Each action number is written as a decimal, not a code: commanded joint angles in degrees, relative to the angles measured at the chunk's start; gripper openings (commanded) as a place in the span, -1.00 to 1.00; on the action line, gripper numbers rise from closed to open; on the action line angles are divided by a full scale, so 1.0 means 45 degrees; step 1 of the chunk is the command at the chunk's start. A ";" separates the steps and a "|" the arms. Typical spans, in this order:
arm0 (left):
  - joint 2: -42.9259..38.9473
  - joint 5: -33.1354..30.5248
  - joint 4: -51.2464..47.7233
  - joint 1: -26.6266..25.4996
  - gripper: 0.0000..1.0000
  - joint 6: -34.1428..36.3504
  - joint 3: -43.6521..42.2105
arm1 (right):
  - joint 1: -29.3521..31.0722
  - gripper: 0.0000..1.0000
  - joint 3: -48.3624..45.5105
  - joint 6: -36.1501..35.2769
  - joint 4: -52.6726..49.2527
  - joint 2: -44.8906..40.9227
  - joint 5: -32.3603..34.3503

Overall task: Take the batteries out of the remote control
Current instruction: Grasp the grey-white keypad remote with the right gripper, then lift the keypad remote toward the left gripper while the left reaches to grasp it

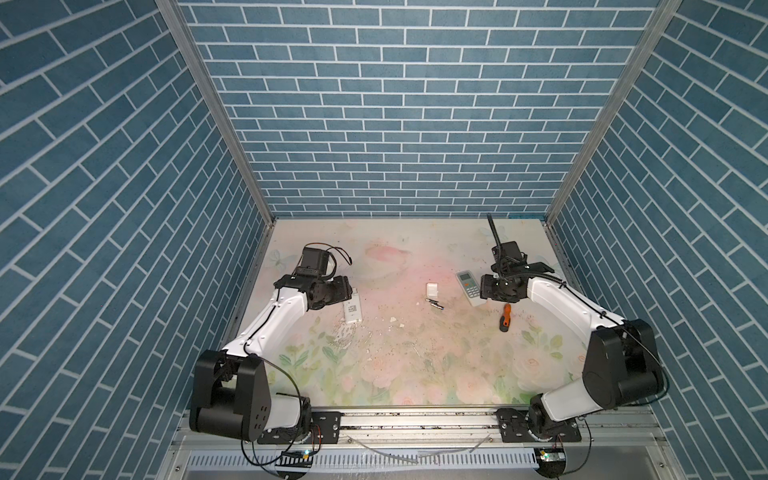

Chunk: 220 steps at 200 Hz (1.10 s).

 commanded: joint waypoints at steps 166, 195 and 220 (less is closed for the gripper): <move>-0.2344 -0.0793 -0.0325 -0.1790 0.25 -0.1648 -0.1223 | 0.0387 0.44 0.3324 -0.3006 -0.0402 0.5208 -0.0145; -0.2060 -0.0668 -0.0139 -0.1811 0.25 -0.1631 -0.1117 | 0.0393 0.36 0.3033 -0.2728 -0.0317 0.5141 -0.0529; -0.1556 -0.0500 0.0233 -0.1943 0.25 -0.1647 -0.0908 | 0.0412 0.30 0.2730 -0.2577 -0.0346 0.5021 -0.0606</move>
